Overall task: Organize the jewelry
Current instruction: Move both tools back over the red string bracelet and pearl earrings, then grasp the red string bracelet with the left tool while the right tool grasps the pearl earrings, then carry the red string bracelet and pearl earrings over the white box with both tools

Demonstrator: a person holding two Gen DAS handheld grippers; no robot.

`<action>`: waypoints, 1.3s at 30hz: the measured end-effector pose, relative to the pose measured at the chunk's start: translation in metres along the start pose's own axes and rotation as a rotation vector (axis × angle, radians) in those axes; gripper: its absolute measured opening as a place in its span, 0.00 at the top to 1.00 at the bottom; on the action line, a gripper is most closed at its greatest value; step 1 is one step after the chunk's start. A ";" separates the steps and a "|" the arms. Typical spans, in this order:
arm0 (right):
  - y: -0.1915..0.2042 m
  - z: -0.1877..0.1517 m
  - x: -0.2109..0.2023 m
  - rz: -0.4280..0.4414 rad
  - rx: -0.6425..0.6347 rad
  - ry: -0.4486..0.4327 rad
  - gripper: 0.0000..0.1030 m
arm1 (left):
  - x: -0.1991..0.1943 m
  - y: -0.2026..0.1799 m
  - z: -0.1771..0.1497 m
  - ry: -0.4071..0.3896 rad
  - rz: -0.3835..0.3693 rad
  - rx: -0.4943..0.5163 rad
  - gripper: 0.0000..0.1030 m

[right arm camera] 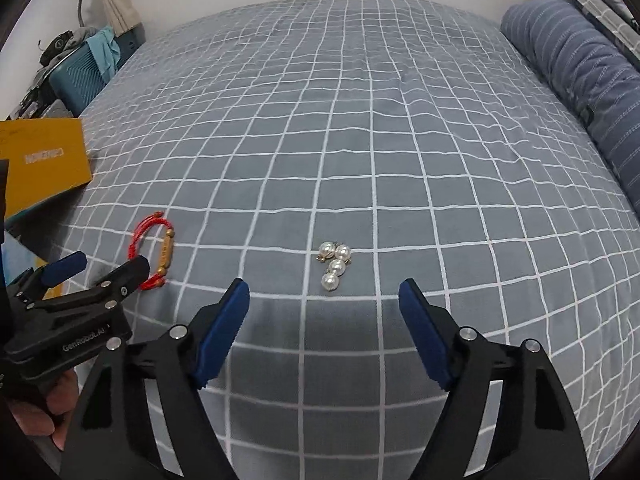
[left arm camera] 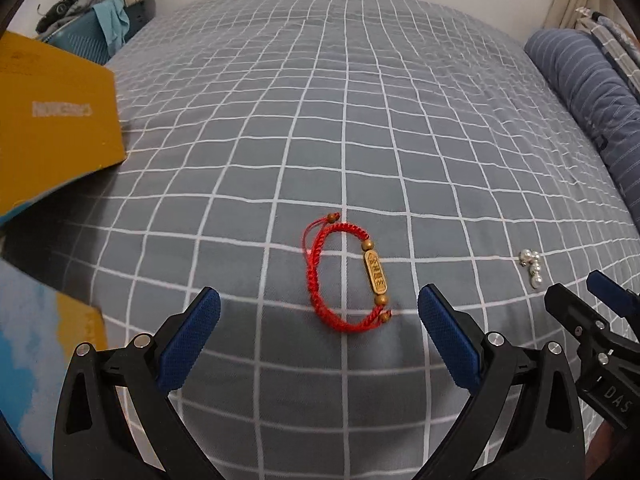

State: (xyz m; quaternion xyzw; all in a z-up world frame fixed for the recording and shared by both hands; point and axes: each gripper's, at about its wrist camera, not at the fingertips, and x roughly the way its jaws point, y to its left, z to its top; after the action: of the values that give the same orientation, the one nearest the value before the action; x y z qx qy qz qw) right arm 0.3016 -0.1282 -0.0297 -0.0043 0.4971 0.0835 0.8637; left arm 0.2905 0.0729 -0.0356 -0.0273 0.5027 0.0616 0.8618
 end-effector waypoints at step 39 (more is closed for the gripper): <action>-0.004 0.016 0.032 -0.014 0.044 0.021 0.90 | 0.014 -0.017 0.005 0.004 -0.029 -0.012 0.88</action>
State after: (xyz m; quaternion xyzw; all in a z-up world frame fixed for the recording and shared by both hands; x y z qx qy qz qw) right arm 0.3316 -0.1261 -0.0491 0.0105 0.5077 0.0661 0.8589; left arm 0.3039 0.0573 -0.0462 -0.0399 0.5036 0.0520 0.8615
